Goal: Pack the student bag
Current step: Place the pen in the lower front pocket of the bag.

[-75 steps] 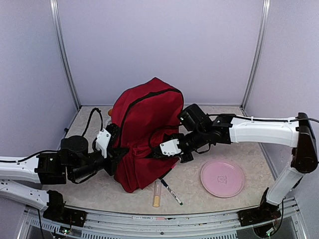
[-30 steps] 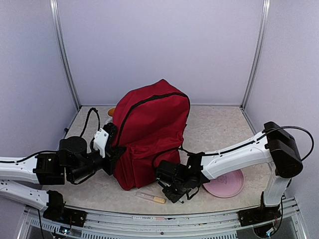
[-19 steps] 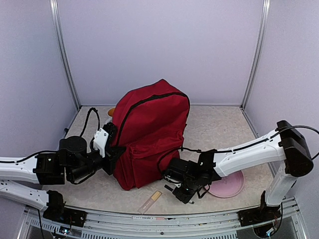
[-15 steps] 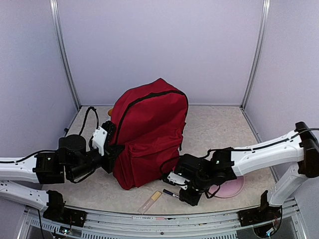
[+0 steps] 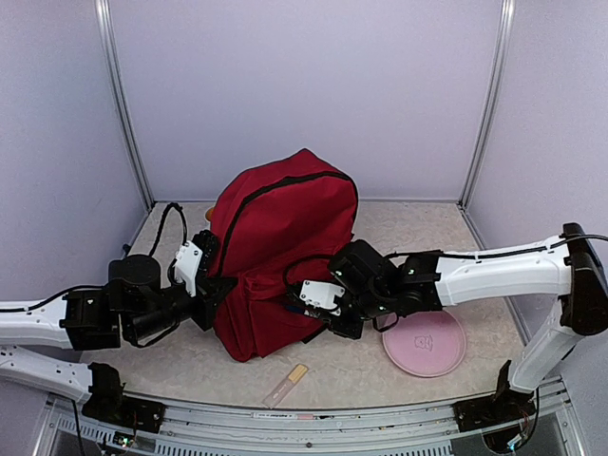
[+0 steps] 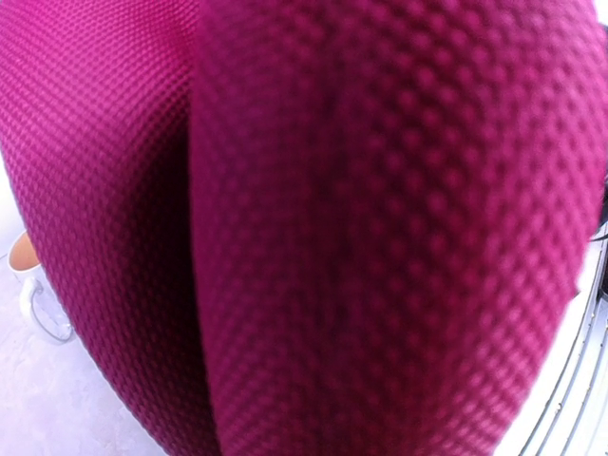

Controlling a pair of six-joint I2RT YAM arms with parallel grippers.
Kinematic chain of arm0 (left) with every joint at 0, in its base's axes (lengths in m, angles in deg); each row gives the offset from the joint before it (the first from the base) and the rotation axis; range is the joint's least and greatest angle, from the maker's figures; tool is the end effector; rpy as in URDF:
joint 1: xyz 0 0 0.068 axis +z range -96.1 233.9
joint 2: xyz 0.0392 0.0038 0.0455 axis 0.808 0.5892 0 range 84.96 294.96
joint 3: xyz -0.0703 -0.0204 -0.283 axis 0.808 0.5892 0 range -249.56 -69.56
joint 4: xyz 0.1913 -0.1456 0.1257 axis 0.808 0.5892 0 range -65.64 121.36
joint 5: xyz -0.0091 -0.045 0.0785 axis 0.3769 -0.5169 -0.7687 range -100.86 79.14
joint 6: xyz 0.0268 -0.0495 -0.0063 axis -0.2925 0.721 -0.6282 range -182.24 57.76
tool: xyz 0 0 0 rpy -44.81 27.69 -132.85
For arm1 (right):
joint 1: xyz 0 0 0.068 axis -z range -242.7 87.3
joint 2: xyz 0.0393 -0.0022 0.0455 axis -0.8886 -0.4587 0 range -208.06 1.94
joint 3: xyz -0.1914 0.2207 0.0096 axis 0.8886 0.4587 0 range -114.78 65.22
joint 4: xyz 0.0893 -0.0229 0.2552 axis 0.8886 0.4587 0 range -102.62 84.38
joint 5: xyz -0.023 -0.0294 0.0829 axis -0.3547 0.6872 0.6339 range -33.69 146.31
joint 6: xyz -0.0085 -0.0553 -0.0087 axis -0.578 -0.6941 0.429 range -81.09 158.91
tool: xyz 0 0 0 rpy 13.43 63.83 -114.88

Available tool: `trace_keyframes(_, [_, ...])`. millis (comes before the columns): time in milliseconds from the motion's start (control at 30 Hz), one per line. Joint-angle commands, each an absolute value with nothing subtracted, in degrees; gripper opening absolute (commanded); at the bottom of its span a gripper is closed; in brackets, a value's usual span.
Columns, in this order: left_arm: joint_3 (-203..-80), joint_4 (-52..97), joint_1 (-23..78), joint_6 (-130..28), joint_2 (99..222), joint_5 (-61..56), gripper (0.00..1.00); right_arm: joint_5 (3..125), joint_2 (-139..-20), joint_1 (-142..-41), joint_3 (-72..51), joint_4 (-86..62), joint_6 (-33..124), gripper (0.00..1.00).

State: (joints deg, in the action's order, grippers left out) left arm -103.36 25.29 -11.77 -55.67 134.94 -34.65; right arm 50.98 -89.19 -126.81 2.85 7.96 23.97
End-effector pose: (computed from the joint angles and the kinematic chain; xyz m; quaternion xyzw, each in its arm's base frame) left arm 0.0989 -0.1800 0.2851 0.2817 0.7451 -0.2088 0.5673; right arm 0.1571 0.3153 0.2411 -0.5837 0.7328 0.1048 0.3337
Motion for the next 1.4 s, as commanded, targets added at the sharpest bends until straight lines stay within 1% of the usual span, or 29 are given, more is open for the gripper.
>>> trace_keyframes(0, [-105.8, 18.5, -11.6, -57.5, 134.0, -33.3, 0.0, 43.2, -91.4, -126.8, -1.3, 4.0, 16.4, 0.0])
trace_keyframes(167, [-105.9, 18.0, -11.7, -58.1, 135.2, -30.8, 0.0, 40.9, -91.8, -125.8, -3.3, -3.7, 14.3, 0.0])
trace_keyframes(300, [-106.1, 18.2, -11.8, -58.4, 135.3, -29.6, 0.0, 36.7, -93.3, -124.9, -6.0, -5.1, 10.9, 0.0])
trace_keyframes(533, [-106.4, 18.1, -12.1, -58.9, 136.1, -28.9, 0.0, 37.9, -92.2, -124.7, -10.1, -6.8, 4.0, 0.0])
trace_keyframes(700, [-106.4, 18.4, -12.2, -59.2, 136.0, -28.7, 0.0, 34.8, -92.8, -124.7, -12.0, -6.7, -4.1, 0.0])
trace_keyframes(800, [-106.4, 18.7, -12.3, -59.6, 135.4, -28.8, 0.0, 35.1, -92.9, -124.7, -12.0, -5.0, -10.4, 0.0])
trace_keyframes(933, [-106.6, 19.7, -12.3, -61.4, 134.5, -28.4, 0.0, 36.9, -92.4, -124.7, -8.6, -4.4, -23.7, 0.0])
trace_keyframes(1000, [-106.7, 20.1, -12.2, -62.5, 134.3, -27.7, 0.0, 34.7, -93.2, -124.6, -8.2, -5.9, -29.9, 0.0])
trace_keyframes(1133, [-107.4, 21.0, -11.7, -63.6, 134.6, -25.0, 0.0, 30.3, -95.6, -124.3, -11.2, -7.8, -41.0, 0.0])
trace_keyframes(1300, [-108.1, 21.3, -11.3, -64.1, 134.9, -23.1, 0.0, 32.5, -95.3, -124.2, -10.9, -6.7, -56.2, 0.0])
trace_keyframes(1367, [-108.3, 21.4, -10.9, -64.2, 134.9, -22.4, 0.0, 33.7, -95.4, -124.2, -11.2, -5.4, -59.6, 0.0])
